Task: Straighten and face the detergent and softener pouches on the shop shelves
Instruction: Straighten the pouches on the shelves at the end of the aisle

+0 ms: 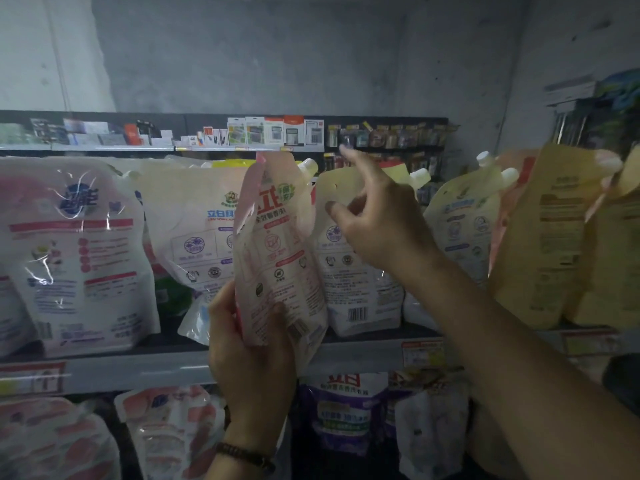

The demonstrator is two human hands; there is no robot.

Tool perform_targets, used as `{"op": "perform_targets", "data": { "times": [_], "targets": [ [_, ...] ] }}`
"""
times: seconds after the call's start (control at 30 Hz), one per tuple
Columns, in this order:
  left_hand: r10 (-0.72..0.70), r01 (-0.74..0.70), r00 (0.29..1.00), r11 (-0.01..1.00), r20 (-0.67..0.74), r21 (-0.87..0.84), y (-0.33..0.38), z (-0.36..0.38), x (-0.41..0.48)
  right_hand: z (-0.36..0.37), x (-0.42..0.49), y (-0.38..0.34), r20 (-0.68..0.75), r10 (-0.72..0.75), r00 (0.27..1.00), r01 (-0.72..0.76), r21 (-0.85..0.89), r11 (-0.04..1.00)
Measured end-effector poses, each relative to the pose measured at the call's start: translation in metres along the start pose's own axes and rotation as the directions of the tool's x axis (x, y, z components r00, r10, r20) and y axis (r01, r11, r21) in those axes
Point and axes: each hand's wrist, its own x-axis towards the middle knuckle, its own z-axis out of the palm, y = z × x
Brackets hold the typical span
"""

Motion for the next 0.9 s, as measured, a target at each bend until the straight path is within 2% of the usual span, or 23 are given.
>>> {"op": "perform_targets", "data": {
  "times": [0.13,0.2,0.53,0.77,0.9],
  "targets": [
    [0.006,-0.006,1.0,1.0,0.009,-0.005,0.002,-0.001,0.0,-0.002,0.016,-0.011,0.155,0.013,0.988,-0.002,-0.071,0.997],
    [0.003,-0.003,1.0,1.0,0.007,0.001,0.001,-0.001,0.001,0.0,0.018,-0.015,0.167,0.008,0.986,0.006,-0.082,0.997],
    [-0.009,0.009,1.0,1.0,0.008,0.002,0.004,-0.003,0.003,0.016,0.012,-0.001,-0.024,0.086,0.996,-0.088,-0.126,0.988],
    [-0.015,0.014,1.0,1.0,0.015,0.008,0.0,-0.005,0.004,0.016,0.007,-0.005,-0.099,0.025,0.995,-0.026,-0.017,1.0],
    [-0.015,0.015,1.0,1.0,0.009,0.007,0.001,-0.006,0.004,0.01,0.01,0.0,-0.13,0.066,0.989,-0.061,0.038,0.997]
  ]
}}
